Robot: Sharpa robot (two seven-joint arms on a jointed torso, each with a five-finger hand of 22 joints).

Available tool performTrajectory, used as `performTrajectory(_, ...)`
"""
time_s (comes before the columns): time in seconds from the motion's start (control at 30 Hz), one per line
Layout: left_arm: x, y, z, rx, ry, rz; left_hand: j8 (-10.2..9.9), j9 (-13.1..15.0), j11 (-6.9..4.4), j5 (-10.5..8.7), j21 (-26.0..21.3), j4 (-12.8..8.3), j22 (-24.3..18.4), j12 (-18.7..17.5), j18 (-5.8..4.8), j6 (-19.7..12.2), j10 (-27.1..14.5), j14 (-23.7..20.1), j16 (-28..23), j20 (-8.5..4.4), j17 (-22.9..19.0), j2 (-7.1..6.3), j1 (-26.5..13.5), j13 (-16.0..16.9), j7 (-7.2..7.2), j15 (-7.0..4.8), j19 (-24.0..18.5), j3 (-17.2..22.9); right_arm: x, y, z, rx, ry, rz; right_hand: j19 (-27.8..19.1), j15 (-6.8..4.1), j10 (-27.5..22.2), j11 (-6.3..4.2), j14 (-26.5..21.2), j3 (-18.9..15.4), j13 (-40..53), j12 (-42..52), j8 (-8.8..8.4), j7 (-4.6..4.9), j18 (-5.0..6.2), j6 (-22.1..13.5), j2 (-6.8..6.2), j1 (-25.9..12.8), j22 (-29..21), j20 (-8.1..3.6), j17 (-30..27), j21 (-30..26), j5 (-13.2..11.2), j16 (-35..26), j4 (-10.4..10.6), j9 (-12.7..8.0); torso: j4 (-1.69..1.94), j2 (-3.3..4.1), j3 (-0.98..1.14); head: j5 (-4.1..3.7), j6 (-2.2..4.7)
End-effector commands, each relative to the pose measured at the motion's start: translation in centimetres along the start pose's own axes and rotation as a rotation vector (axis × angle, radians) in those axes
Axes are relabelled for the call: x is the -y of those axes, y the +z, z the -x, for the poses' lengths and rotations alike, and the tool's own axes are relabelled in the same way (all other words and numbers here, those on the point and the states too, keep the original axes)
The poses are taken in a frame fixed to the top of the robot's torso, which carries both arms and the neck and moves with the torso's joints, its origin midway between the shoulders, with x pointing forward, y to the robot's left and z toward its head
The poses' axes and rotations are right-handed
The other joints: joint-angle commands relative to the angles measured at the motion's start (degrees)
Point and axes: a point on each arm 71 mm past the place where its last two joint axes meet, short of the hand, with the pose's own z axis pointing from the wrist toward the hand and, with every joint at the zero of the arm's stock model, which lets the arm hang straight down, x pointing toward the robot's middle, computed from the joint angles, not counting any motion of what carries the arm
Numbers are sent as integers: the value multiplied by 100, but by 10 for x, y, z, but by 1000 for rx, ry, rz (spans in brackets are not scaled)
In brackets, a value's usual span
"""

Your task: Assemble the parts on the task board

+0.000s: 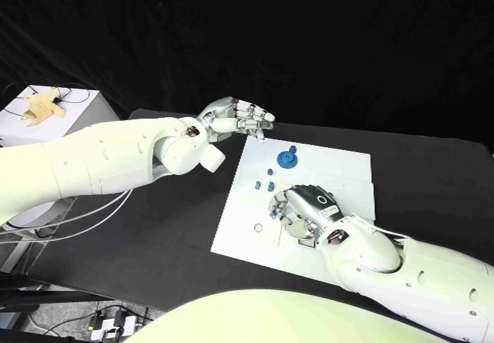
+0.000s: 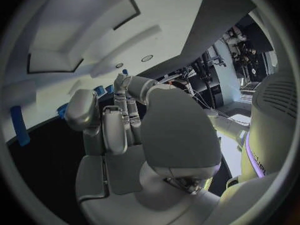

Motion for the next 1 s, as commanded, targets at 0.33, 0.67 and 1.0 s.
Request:
performTrajectory(0.33,1,0,-1,-13,-4,-3,-25,-14,16,-13,-25,-9,-3,-48,66,-21,14,58,-59,-5,-9,-7,64,8,44,-3,39,-32,0,-2,1,2,-12,1,6,-40,127,-92,245,40,0,16,22,-5,-86,27,0,-42,405,-9,-1,-8,-38,3,-2,5,-3,0,2,-2,1)
performTrajectory(0.67,1,0,-1,-14,-4,-3,-25,-14,16,-13,-25,-9,-3,-48,66,-21,14,58,-59,-5,-9,-7,64,8,44,-3,39,-32,1,-5,0,-20,-15,-3,3,-40,128,-92,245,42,1,15,21,-4,-85,29,-2,-46,405,-9,-6,-14,-41,0,-5,6,-5,0,2,-8,1)
performTrajectory(1.0,1,0,-1,-15,-4,-2,-25,-14,16,-13,-25,-9,-3,-48,66,-21,14,58,-59,-5,-9,-7,64,8,44,-3,39,-32,4,-5,-1,-33,-22,-18,3,-40,128,-92,245,42,1,15,21,-4,-85,29,-2,-46,405,-9,-6,-14,-41,0,-5,6,-2,1,0,-14,1)
